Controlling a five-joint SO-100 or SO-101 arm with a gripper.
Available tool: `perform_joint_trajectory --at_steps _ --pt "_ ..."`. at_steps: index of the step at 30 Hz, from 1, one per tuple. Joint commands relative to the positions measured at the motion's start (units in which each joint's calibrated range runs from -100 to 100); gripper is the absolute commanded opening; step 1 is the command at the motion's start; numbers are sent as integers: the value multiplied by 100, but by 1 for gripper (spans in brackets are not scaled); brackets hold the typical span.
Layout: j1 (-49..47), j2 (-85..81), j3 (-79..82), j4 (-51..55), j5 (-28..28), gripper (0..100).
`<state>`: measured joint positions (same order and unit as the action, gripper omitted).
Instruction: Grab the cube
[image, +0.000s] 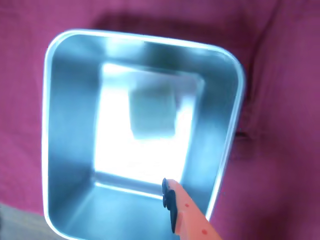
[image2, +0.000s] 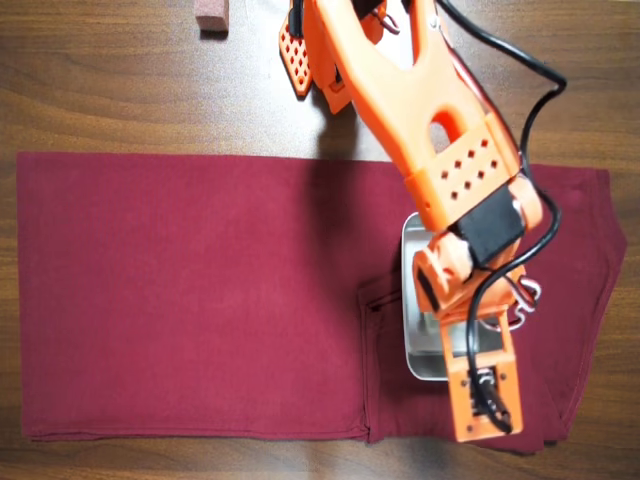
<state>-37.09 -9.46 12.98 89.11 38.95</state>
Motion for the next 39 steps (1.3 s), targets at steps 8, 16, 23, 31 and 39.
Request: perform_joint_trajectory --at_steps 8,16,23,31,39 --pt "628 -887 263 -626 234 23" --pt "3171 -6240 6708 -3060 928 0" --pt "3814 -8282 8219 -451 825 0" --pt "3891 -8885 8702 1089 869 0" --pt "4160 -8894 8702 1089 850 1"
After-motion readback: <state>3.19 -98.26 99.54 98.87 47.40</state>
